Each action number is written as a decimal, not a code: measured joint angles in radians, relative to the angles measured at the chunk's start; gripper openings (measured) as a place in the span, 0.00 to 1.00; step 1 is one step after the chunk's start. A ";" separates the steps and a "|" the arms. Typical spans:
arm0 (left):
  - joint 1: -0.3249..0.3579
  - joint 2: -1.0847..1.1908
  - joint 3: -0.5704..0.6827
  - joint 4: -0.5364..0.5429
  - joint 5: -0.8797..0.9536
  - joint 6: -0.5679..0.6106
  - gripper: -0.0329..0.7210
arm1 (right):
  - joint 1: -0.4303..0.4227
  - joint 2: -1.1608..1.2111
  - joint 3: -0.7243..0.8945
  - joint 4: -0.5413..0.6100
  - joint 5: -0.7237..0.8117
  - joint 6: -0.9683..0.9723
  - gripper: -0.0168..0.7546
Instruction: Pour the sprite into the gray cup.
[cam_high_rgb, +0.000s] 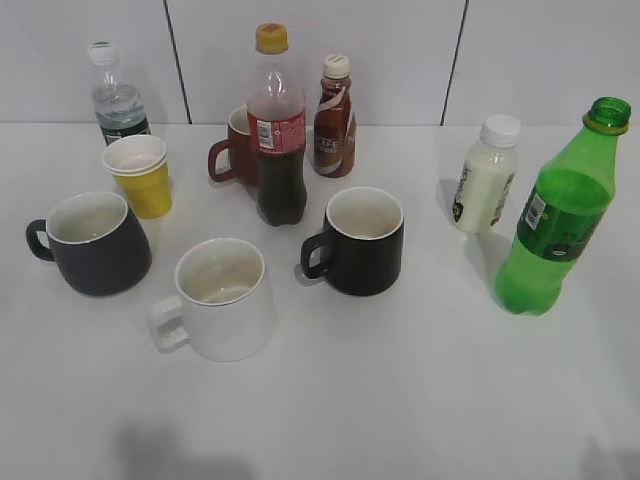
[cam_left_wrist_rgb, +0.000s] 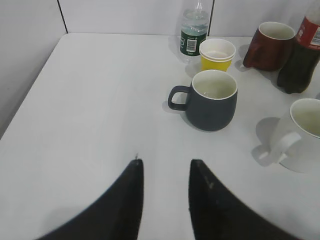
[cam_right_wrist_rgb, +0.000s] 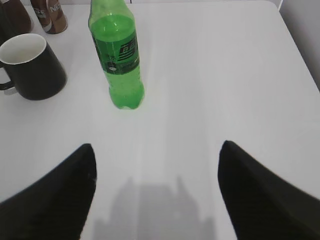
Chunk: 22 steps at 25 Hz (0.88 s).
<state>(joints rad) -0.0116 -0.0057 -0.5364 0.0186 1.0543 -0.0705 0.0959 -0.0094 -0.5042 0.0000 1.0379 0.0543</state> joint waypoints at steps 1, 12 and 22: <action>0.000 0.000 0.000 0.000 0.000 0.000 0.36 | 0.000 0.000 0.000 0.005 0.000 0.000 0.75; 0.000 0.000 0.000 0.000 0.000 0.000 0.36 | 0.000 0.000 0.000 0.000 0.000 0.000 0.75; 0.000 0.000 0.000 0.000 0.000 0.000 0.36 | 0.000 0.000 0.000 0.005 0.000 0.000 0.75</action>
<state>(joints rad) -0.0116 -0.0057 -0.5364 0.0186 1.0543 -0.0705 0.0959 -0.0094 -0.5042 0.0053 1.0379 0.0543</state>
